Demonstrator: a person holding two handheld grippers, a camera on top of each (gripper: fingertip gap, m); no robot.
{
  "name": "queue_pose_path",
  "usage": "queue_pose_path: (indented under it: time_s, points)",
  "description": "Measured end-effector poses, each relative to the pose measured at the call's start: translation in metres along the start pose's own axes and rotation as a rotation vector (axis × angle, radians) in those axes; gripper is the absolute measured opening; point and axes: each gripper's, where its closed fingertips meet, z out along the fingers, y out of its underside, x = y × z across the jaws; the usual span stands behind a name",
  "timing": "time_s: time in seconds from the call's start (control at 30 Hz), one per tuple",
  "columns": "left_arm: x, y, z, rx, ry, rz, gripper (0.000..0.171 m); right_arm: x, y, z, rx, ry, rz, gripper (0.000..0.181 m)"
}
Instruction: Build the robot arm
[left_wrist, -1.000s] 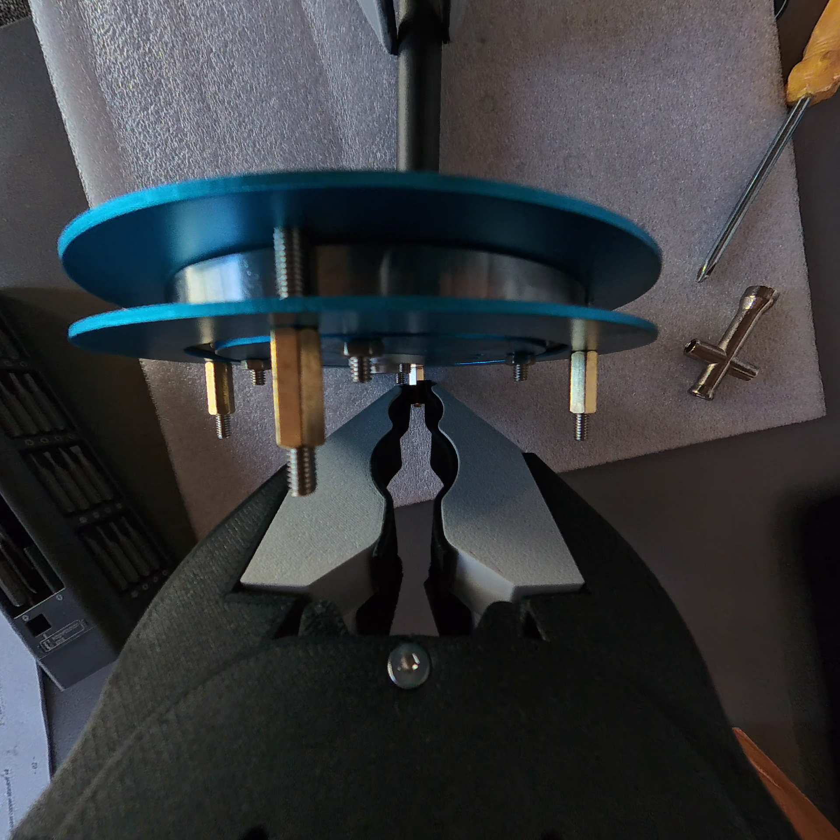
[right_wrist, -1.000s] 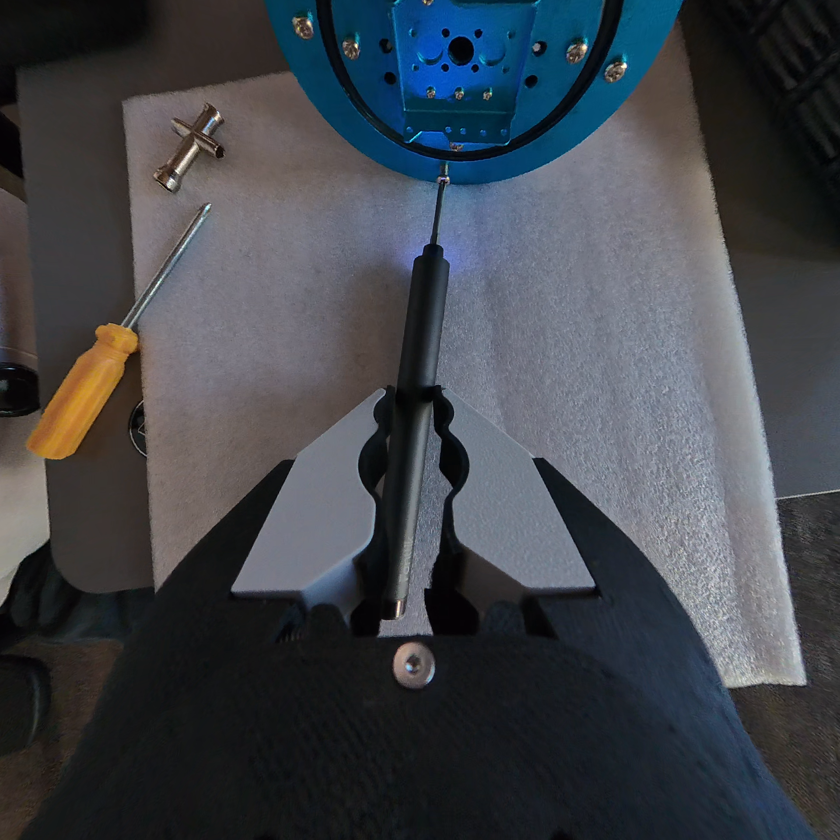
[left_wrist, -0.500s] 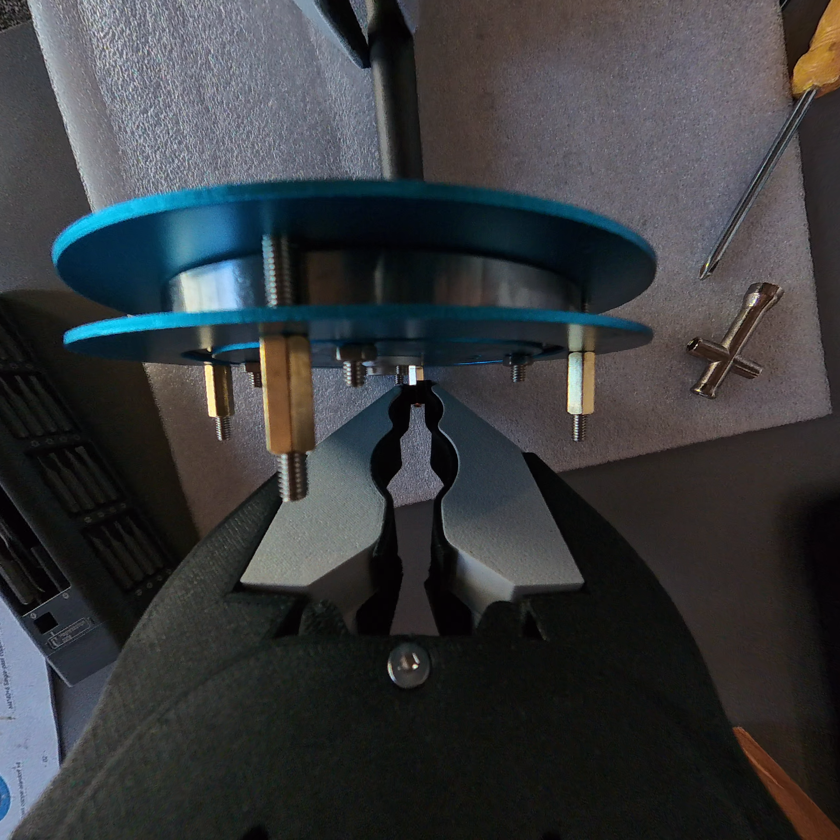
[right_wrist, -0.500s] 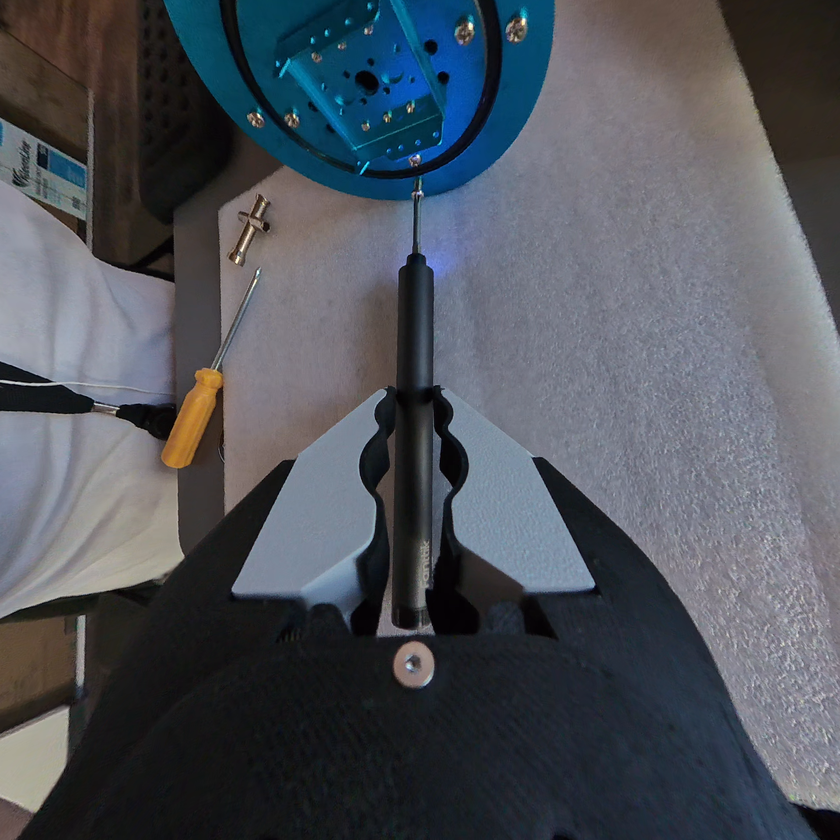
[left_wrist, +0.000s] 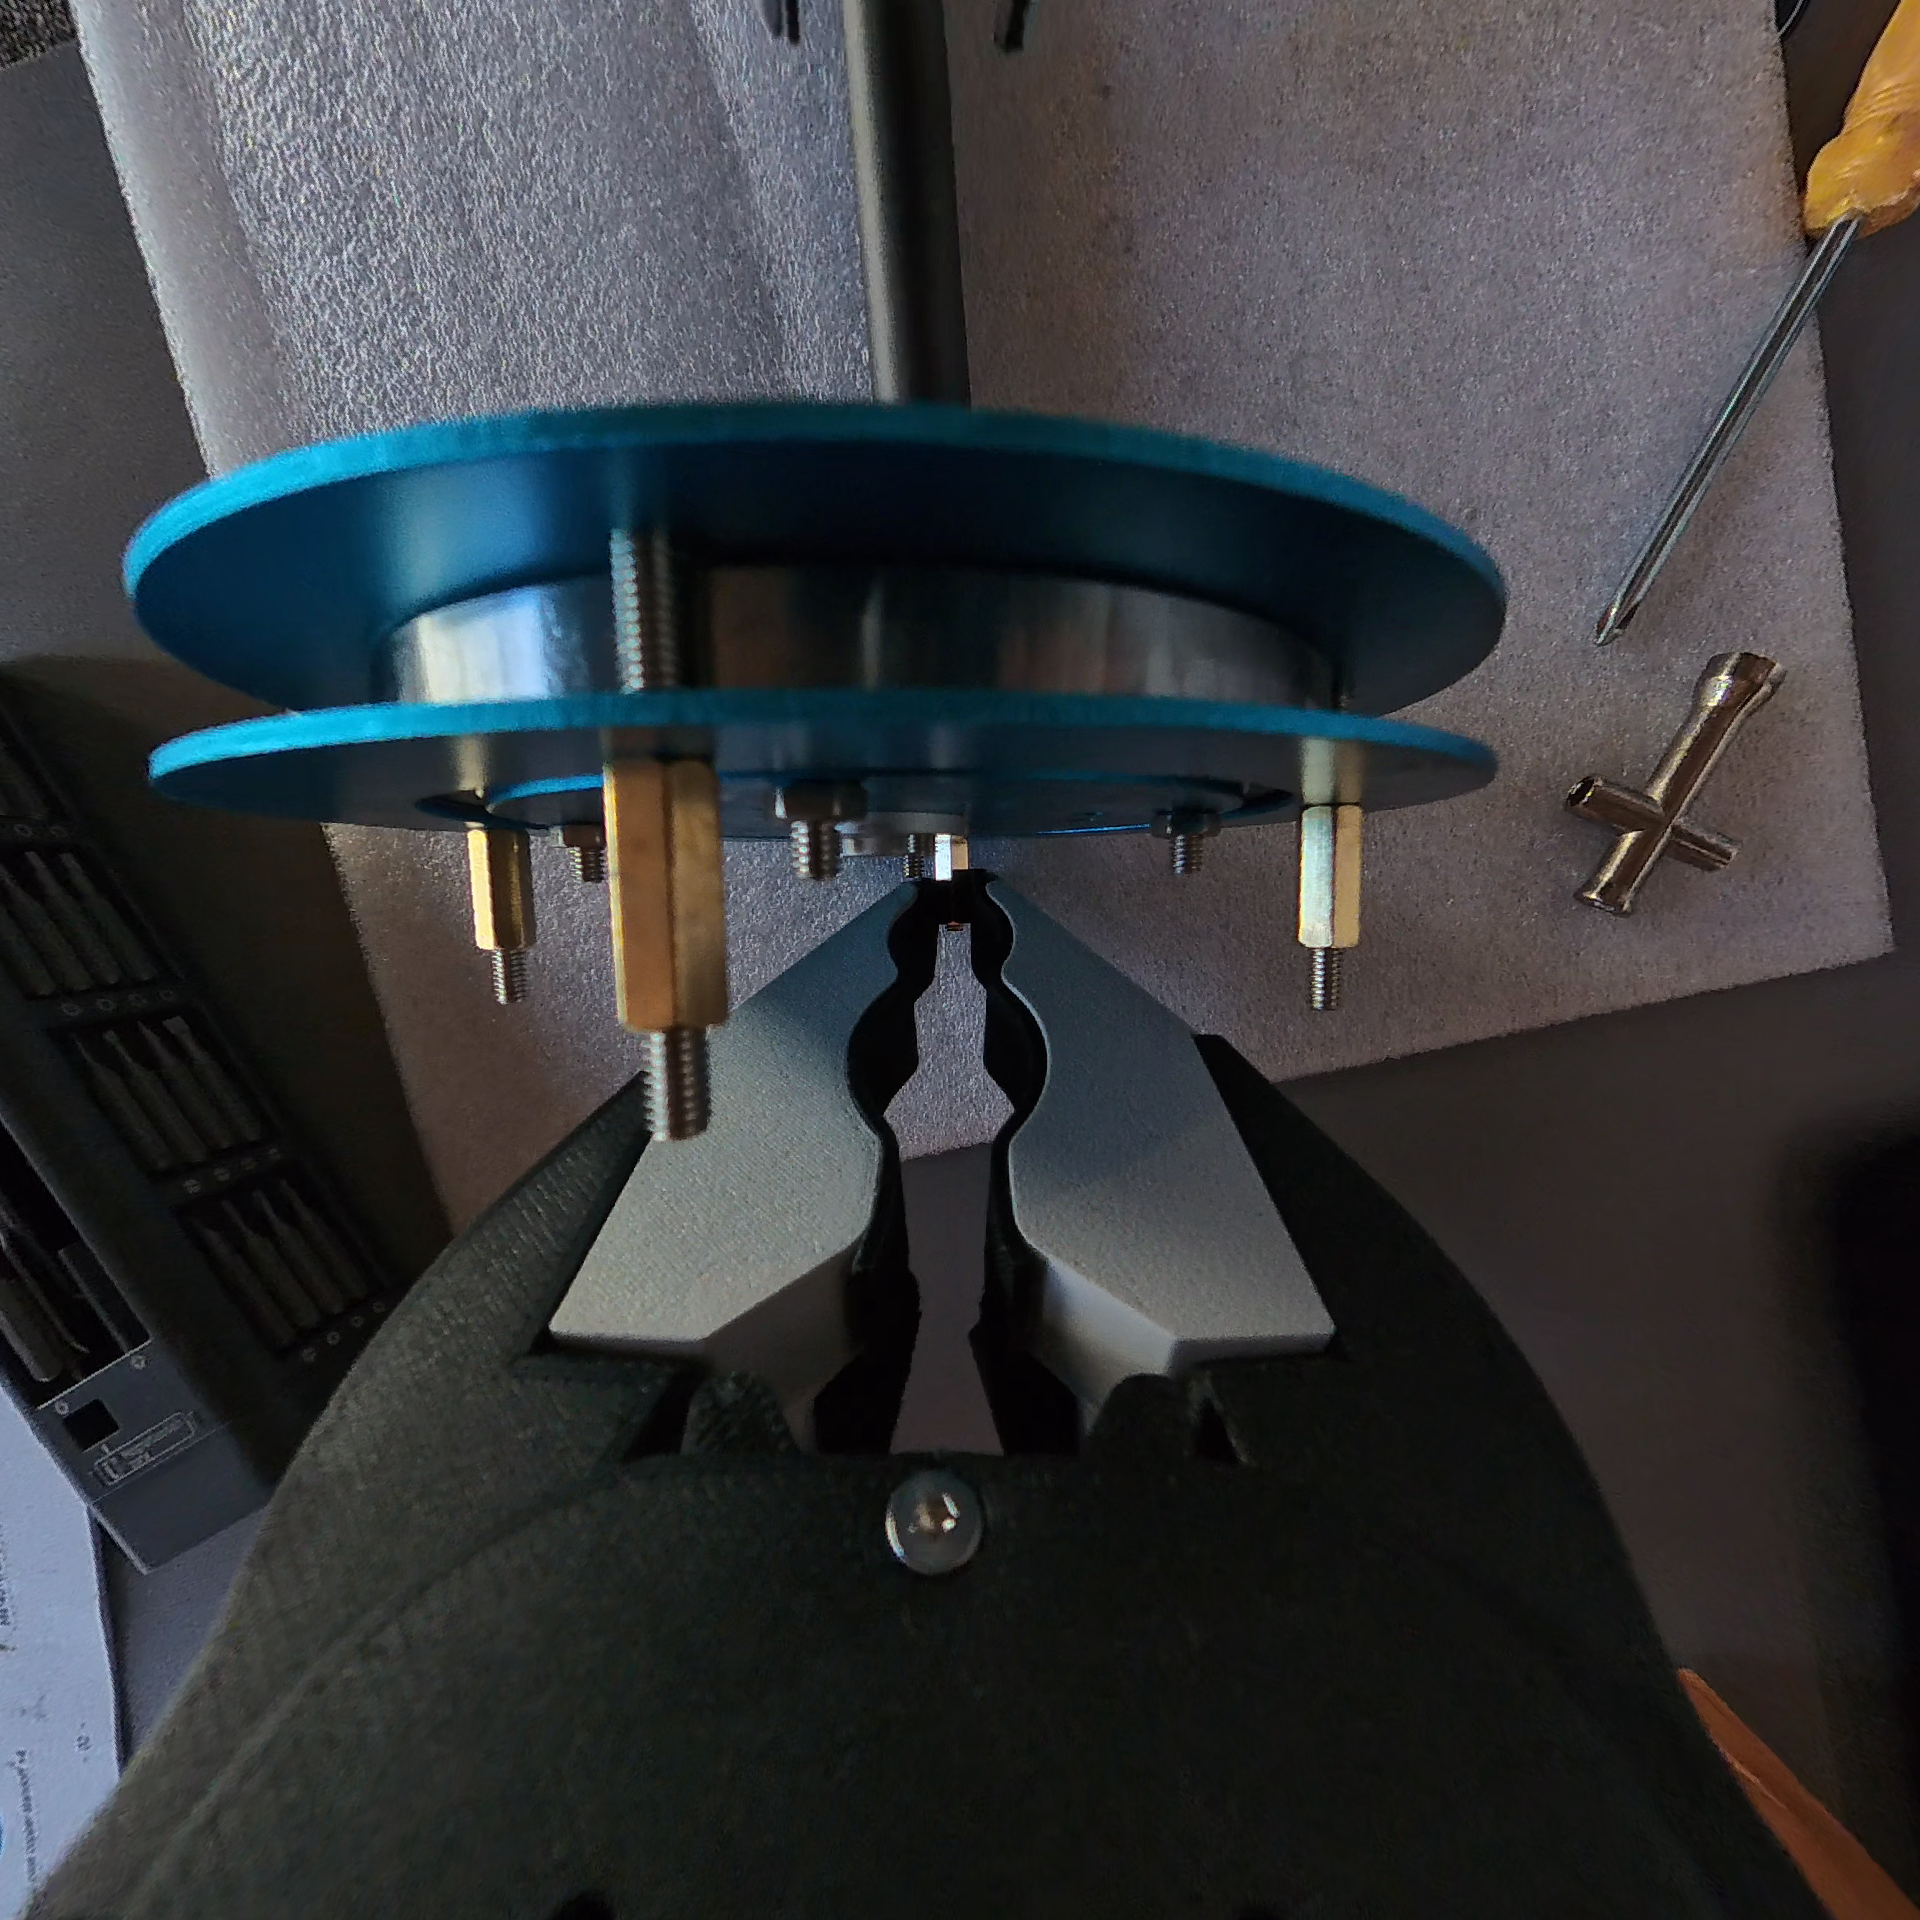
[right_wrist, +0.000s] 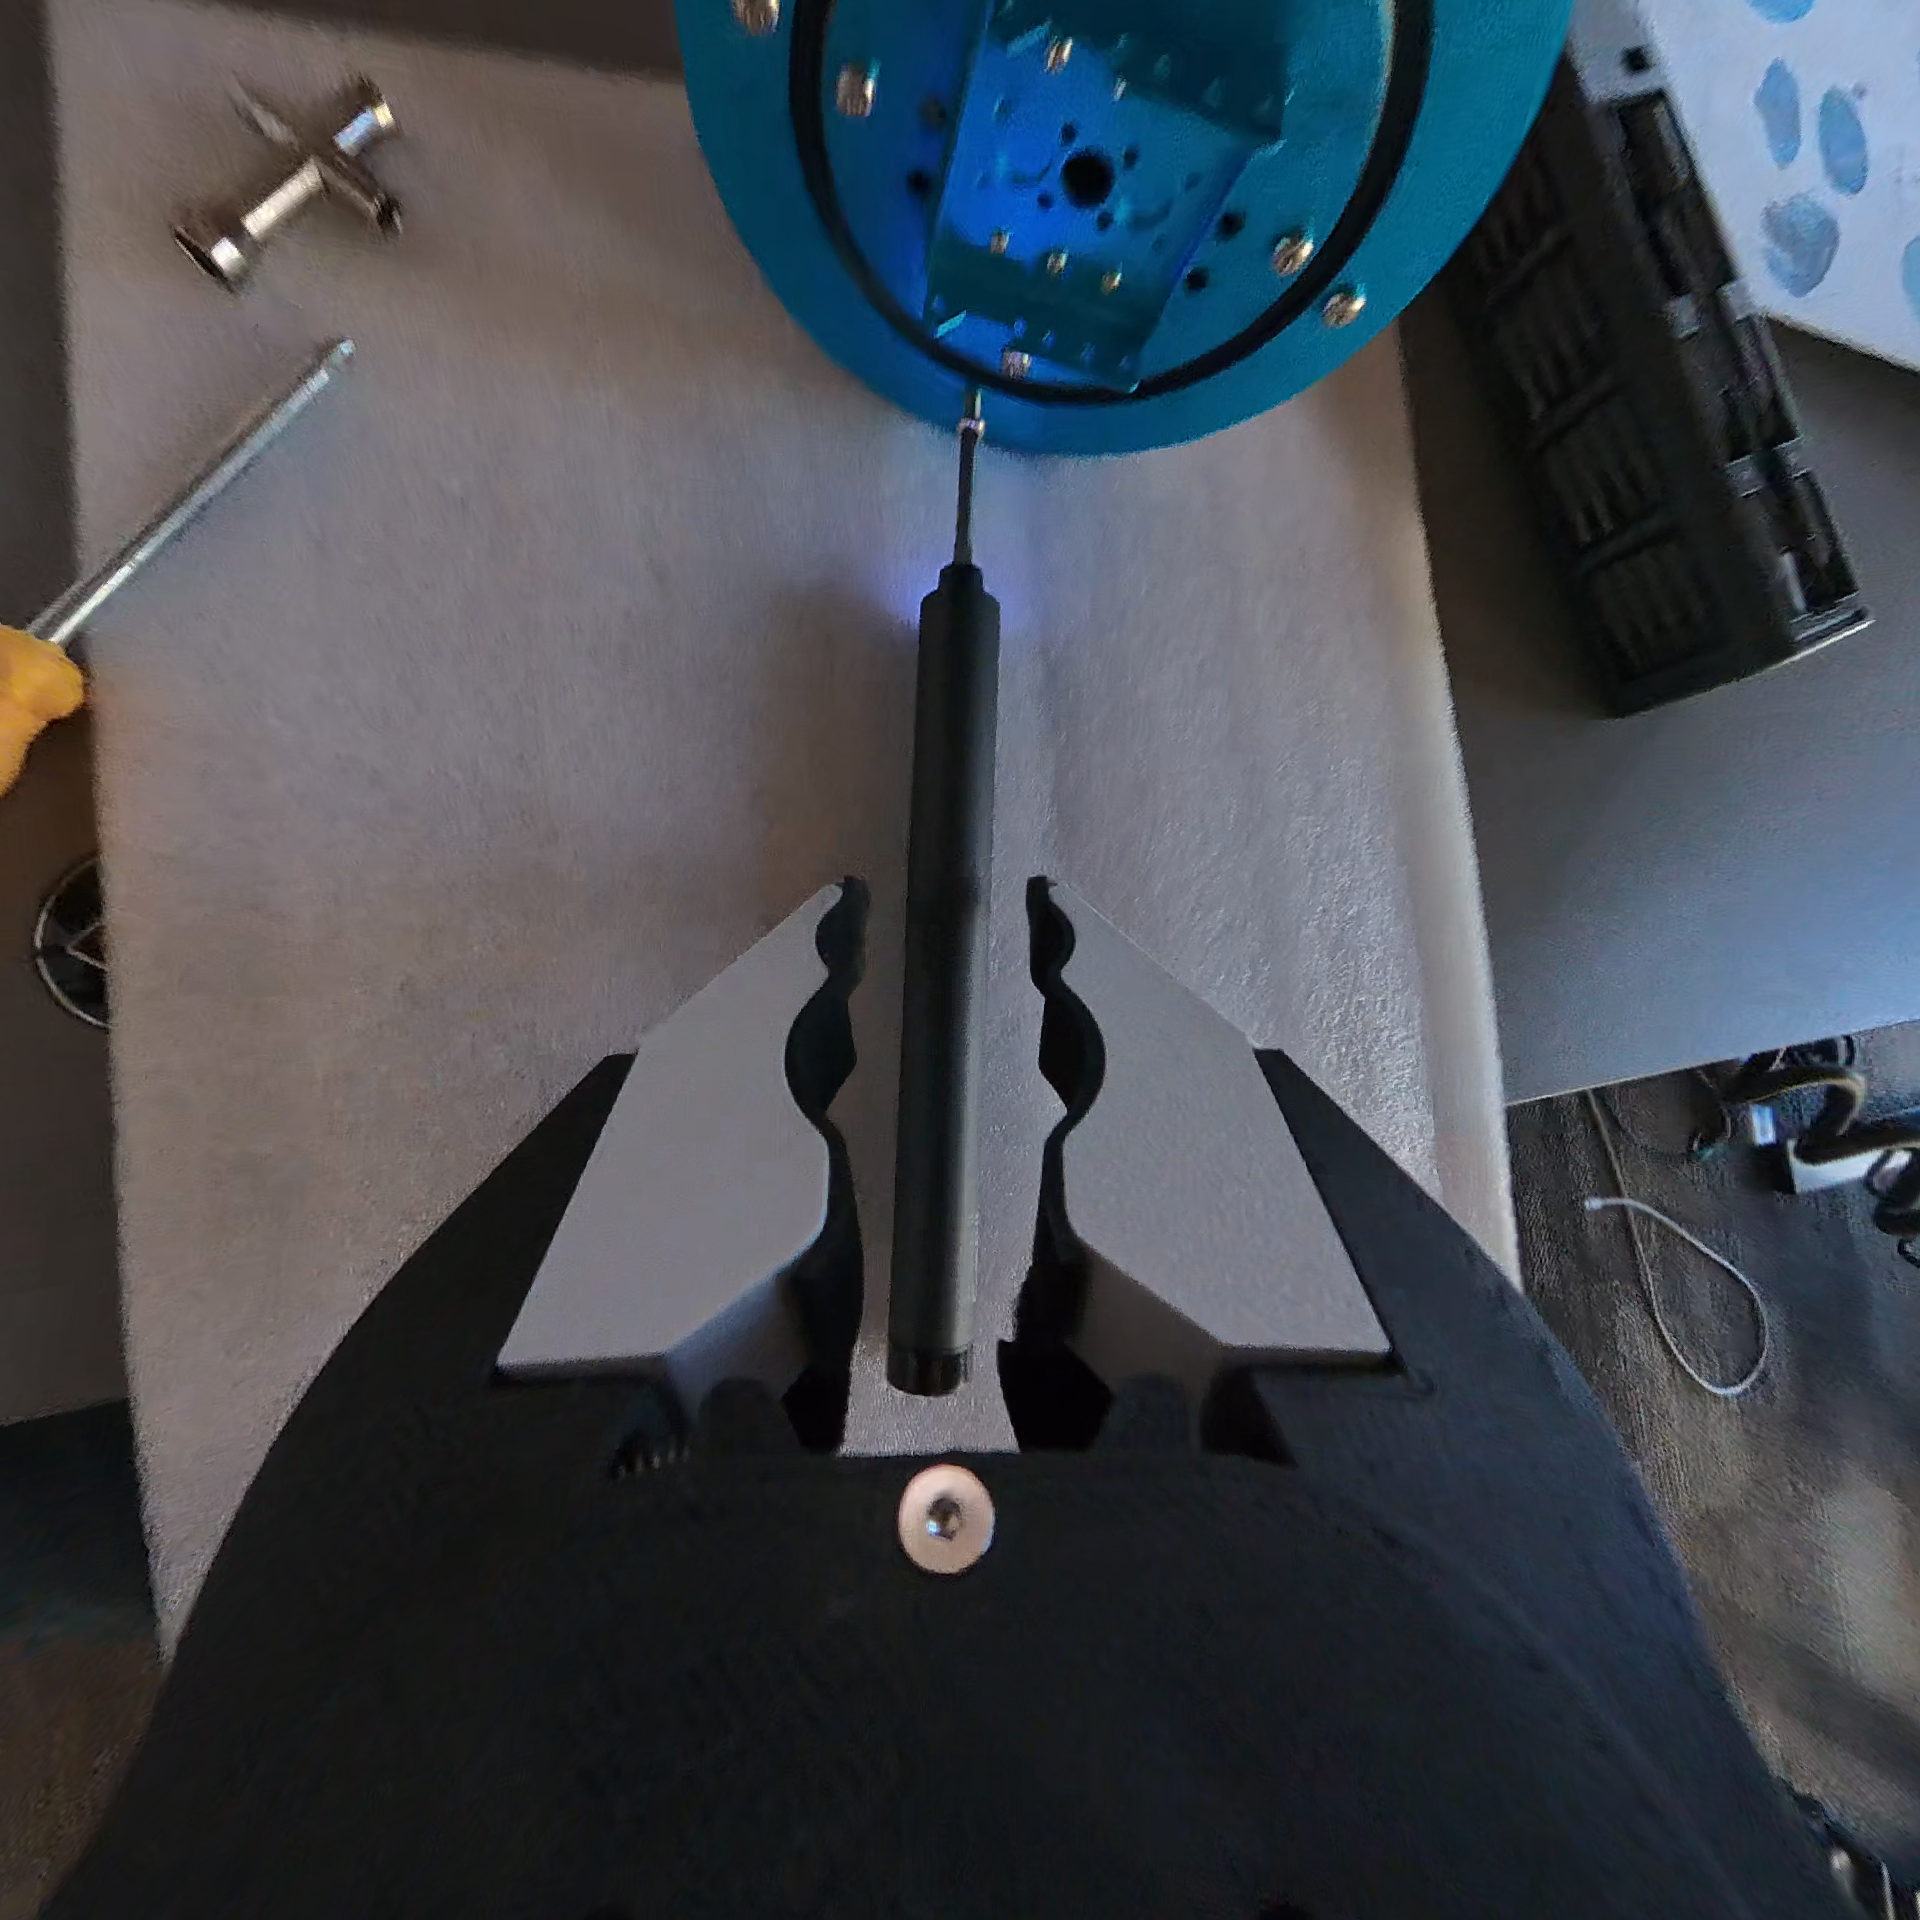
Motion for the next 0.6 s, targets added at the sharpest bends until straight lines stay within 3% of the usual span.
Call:
queue_pose_path:
  time_s: [0.2, 0.5, 0.6]
  points:
    - [0.0002, -0.0001, 0.0, -0.006, -0.005, 0.005, 0.004, 0.0002, 0.0072, 0.0072, -0.051, -0.086, 0.088, 0.015]
    - [0.0003, 0.0, 0.0003, -0.006, 0.004, -0.003, 0.004, -0.0021, 0.0061, 0.0066, -0.031, -0.49, 0.486, 0.015]
    - [0.0003, 0.0, 0.0003, -0.007, 0.002, 0.001, 0.004, -0.0016, 0.0036, 0.0066, -0.012, -0.477, 0.436, 0.016]
